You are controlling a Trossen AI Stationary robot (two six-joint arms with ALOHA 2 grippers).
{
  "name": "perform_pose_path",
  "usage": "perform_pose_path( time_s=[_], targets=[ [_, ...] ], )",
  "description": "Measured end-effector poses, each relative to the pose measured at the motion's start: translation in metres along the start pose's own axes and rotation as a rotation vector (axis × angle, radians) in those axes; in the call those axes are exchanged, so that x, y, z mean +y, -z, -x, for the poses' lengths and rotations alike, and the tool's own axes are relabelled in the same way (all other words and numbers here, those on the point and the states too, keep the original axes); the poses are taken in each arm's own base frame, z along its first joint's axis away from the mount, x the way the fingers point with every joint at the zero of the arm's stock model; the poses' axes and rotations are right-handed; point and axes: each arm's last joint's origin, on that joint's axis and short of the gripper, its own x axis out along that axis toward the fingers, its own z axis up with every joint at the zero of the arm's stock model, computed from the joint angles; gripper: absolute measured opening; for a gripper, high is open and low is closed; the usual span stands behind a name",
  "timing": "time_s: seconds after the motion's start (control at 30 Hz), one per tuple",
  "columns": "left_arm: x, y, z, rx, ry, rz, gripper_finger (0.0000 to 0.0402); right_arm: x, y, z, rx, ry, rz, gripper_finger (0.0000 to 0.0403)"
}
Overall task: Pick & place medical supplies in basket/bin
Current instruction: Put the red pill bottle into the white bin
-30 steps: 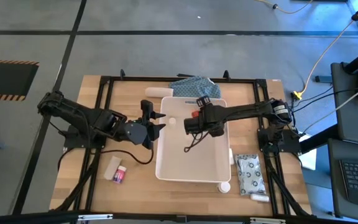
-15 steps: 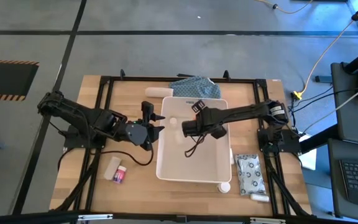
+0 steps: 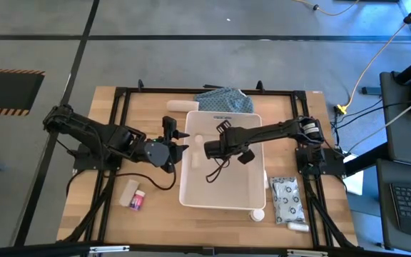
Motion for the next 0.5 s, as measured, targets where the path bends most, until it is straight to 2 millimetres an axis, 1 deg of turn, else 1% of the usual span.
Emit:
perform_pose_path(
  time_s=[0.13, 0.33, 0.5],
  targets=[
    [-0.0005, -0.0002, 0.0000, -0.006, 0.018, 0.005, 0.0180, -0.0010, -0.0015, 0.0000, -0.013, 0.010, -0.031, 0.0154],
    [-0.0017, -0.0006, 0.0001, -0.019, 0.058, 0.065, 0.0180, -0.0008, -0.0016, 0.0001, -0.013, 0.011, -0.030, 0.0170],
    [-0.0019, -0.0007, 0.0001, -0.021, 0.067, 0.079, 0.0180, -0.0009, -0.0016, 0.0000, -0.013, 0.011, -0.031, 0.0201]
  ],
)
